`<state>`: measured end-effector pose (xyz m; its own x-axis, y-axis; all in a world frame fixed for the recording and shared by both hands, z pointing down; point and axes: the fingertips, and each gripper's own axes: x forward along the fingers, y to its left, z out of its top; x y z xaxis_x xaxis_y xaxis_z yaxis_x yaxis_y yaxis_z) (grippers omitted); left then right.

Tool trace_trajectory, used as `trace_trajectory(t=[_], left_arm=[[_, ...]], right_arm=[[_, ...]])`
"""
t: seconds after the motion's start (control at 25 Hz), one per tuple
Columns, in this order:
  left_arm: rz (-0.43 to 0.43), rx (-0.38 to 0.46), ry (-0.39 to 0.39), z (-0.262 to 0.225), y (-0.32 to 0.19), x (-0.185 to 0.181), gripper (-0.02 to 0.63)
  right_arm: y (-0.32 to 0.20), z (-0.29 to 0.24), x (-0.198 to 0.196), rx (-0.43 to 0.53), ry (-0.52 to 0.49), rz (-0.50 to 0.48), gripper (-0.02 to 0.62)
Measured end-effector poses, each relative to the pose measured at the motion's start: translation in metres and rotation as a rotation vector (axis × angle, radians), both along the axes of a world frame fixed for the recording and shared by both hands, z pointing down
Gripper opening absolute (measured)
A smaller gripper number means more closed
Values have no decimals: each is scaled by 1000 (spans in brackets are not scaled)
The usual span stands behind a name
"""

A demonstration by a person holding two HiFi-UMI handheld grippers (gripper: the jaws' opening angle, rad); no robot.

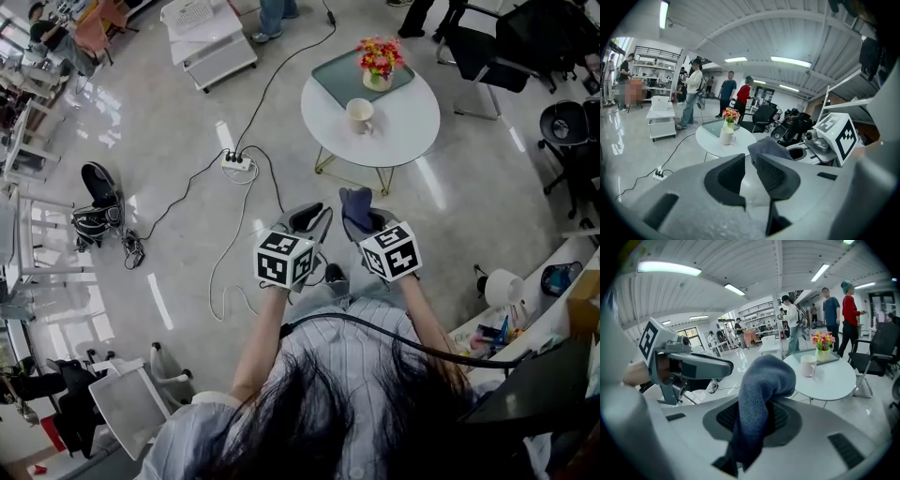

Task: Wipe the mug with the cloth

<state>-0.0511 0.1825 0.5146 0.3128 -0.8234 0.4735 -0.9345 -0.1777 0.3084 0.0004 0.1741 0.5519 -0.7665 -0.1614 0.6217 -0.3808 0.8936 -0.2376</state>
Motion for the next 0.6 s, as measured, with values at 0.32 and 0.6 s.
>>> trace_trajectory(t=[0.32, 0.6], left_arm=[[28, 2, -82, -2, 6, 3, 87], [8, 11, -58, 1, 5, -2, 87]], right_arm=[[7, -2, -4, 0, -6, -22, 101], [7, 2, -4, 5, 4, -30, 101]])
